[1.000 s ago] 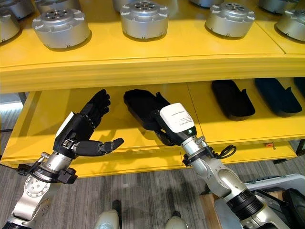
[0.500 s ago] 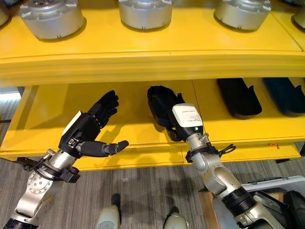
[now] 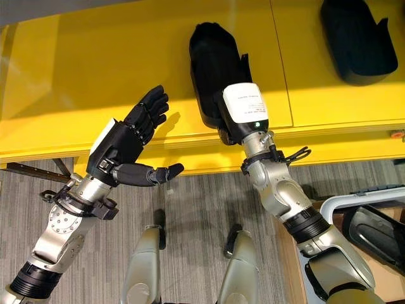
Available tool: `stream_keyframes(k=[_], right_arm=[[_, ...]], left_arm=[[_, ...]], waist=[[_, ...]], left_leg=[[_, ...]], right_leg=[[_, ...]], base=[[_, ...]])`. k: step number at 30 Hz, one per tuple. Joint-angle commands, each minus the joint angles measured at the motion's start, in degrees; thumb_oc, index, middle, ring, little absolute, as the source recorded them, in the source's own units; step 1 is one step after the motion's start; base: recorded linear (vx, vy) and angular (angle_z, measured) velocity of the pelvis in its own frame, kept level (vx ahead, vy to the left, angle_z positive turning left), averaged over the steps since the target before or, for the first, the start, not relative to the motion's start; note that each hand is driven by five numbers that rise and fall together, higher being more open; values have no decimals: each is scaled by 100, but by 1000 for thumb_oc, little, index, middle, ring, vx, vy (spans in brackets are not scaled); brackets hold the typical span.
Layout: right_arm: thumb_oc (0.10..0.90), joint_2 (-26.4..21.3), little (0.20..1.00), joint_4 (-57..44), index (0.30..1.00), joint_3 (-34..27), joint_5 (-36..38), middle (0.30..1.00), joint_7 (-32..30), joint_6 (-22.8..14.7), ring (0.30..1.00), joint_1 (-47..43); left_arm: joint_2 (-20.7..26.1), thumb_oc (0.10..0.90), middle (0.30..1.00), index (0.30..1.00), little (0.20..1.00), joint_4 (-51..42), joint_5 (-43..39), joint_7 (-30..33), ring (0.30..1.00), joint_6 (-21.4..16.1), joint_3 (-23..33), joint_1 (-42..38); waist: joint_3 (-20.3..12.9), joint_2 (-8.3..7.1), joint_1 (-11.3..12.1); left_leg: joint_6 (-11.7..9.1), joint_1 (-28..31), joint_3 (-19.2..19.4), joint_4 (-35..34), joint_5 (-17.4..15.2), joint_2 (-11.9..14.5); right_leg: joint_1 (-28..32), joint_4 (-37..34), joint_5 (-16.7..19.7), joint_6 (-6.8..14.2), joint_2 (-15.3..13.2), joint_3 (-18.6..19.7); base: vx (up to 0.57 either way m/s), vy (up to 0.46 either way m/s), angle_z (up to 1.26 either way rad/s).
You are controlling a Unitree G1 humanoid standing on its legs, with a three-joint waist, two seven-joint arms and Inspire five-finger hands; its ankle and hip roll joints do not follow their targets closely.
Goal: Move parts from the plastic box to the shelf.
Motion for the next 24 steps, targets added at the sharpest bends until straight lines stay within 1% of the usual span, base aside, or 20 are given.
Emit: stream_keyframes(k=[1,3,4,6,11,13,15,16,18,20,24], right_arm=[[400,1,300,160,300,-90,-371,300,-295,125,300,-824],[400,-8,300,440,300,-75,-341,300,-442,174,300,-1001],[400,-7,300,468,300,-74,-341,300,-449,190,300,-1029],[400,48,300,812,300,-43,-378,300,-575,244,300,-1275],[400,-17,300,1398,300,-28,-332,300,-822,415,300,-1791],[400,-45,300,1517,300,-37,-323,300,-816,488,300,-1950],[400,-93,300,1672,300,-50,-427,300,-789,462,300,-2152],[400,-133,300,1808,300,-5,-382,300,-785,532,300,-2296],[400,-177,300,1982,300,41,-403,300,-798,537,300,-2449],[400,-254,300,2160,300,123,-334,300,-794,671,300,-2669],[400,-367,300,2443,300,195,-355,300,-774,717,300,-2920]], left_arm=[[-253,900,1000,1000,1000,-717,17,98,1000,-549,80,-509],[-270,900,1000,1000,1000,-701,-5,79,1000,-529,47,-568],[-275,900,1000,1000,1000,-701,-11,73,1000,-519,46,-578],[-302,900,1000,1000,1000,-638,-50,45,1000,-483,-13,-695],[-293,900,1000,1000,1000,-629,-101,-45,1000,-410,-65,-824],[-271,900,1000,1000,1000,-622,-110,-98,1000,-399,-70,-847],[-264,900,1000,1000,1000,-645,-121,-123,1000,-365,-79,-868],[-243,900,1000,1000,1000,-645,-133,-122,1000,-362,-103,-877],[-230,900,1000,1000,1000,-642,-181,-156,1000,-344,-123,-887],[-218,900,1000,1000,1000,-654,-186,-208,1000,-319,-139,-882],[-184,900,1000,1000,1000,-683,-201,-248,1000,-309,-168,-856]], waist=[[-143,11,106],[-76,7,124],[-81,11,129],[-34,-1,165],[-18,-49,279],[-20,-68,313],[-18,-79,355],[-20,-87,390],[-21,-97,427],[-21,-120,472],[-18,-130,526]], left_leg=[[284,189,158,128,-376,-11],[309,89,150,313,-509,-60],[316,66,149,298,-480,-63],[346,-1,146,409,-569,-92],[362,-10,160,328,-530,-93],[356,-1,162,293,-510,-81],[350,9,147,261,-496,-79],[347,7,131,249,-485,-79],[346,9,119,232,-475,-76],[338,8,104,209,-452,-64],[316,19,91,160,-409,-49]], right_leg=[[311,-148,42,125,-21,410],[226,-30,-28,101,-6,429],[203,-45,4,91,4,425],[151,6,-27,72,9,428],[182,-94,14,65,35,347],[203,-120,24,68,35,308],[223,-134,17,62,38,274],[233,-127,12,59,36,246],[249,-130,6,54,32,214],[262,-123,1,49,35,173],[288,-135,0,45,24,120]], base=[[-93,-24,-3],[-61,-16,-2],[-50,-17,-2],[-50,-29,-1],[-29,-50,2],[-10,-57,5],[1,-51,2],[14,-52,3],[26,-55,3],[33,-58,3],[36,-30,3]])
